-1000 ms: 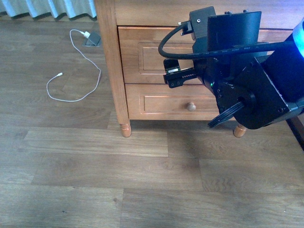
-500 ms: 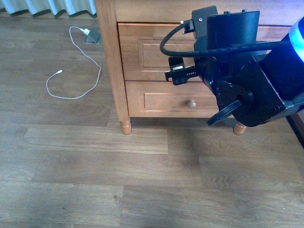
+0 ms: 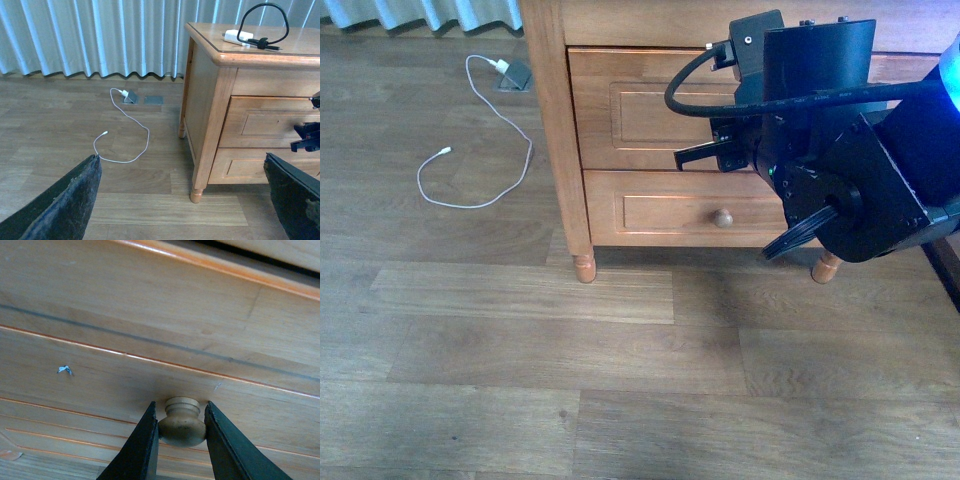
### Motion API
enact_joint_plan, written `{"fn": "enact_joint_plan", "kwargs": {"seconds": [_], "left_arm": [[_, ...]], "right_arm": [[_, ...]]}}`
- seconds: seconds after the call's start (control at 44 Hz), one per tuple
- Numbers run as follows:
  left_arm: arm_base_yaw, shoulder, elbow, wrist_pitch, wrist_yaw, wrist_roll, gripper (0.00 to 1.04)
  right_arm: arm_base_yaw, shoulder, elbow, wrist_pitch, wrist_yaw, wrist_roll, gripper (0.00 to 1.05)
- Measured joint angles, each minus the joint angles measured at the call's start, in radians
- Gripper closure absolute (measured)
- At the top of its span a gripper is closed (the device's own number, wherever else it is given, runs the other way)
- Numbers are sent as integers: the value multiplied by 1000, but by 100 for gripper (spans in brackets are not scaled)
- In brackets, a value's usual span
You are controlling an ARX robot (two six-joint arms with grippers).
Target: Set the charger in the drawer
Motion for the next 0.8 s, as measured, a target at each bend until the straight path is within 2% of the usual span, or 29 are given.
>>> {"fn": "enact_joint_plan", "kwargs": {"seconds": [0.25, 0.477, 0.795], "left_arm": [[0, 0, 0, 0, 0, 0, 6], [0, 0, 0, 0, 0, 0, 6], [0, 0, 0, 0, 0, 0, 6]], "right_arm": [[-14, -71, -81, -62, -74, 17, 83], [-38, -265, -328, -145, -193, 38, 84], [-59, -476, -616, -163, -332, 37, 85]]}}
